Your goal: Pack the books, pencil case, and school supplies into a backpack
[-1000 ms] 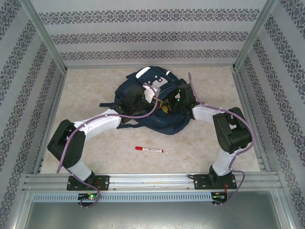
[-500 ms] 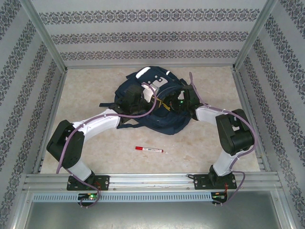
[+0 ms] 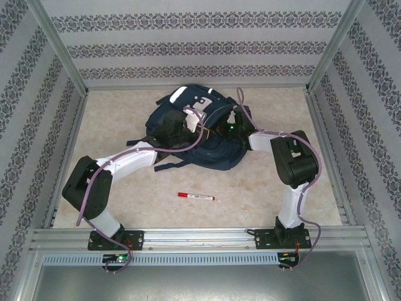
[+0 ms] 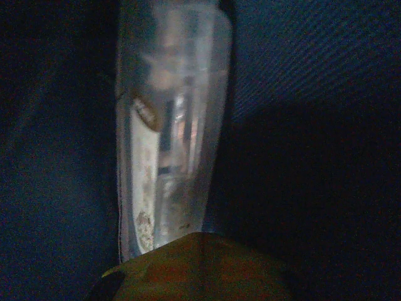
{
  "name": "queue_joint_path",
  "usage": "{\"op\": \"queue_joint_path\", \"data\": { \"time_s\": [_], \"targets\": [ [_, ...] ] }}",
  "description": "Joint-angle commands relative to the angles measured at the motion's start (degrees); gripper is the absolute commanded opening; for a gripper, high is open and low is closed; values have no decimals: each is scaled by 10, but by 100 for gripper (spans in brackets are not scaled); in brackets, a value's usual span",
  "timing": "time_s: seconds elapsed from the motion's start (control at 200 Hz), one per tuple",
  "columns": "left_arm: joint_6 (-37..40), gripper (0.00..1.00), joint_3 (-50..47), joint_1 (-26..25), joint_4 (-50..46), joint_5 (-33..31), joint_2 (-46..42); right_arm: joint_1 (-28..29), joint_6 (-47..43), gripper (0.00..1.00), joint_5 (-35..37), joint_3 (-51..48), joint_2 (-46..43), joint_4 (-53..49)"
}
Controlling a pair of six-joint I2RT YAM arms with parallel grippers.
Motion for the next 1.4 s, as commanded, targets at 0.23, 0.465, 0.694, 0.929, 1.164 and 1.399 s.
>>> {"op": "queue_joint_path", "data": {
  "time_s": [0.23,0.465,0.694,0.929,1.164,1.399],
  "targets": [
    [15,0,-15,28,64,11,-32,-16,-110,26,-54,-66,-130,-61],
    [29,0,-16,60,47,12,-15,-21,-303,43,-128,-135,-254,-186],
    [70,0,-37,65,8,12,-35,96,-639,59,-125,-289,-429,-186],
    [72,0,-73,69,-7,22,-48,280,-903,74,39,-323,-397,-182],
    [69,0,-111,72,-4,26,-68,315,-935,73,93,-235,-251,-240],
    [64,0,-132,79,-1,23,-85,363,-937,49,157,-136,-134,-341]
  ]
}}
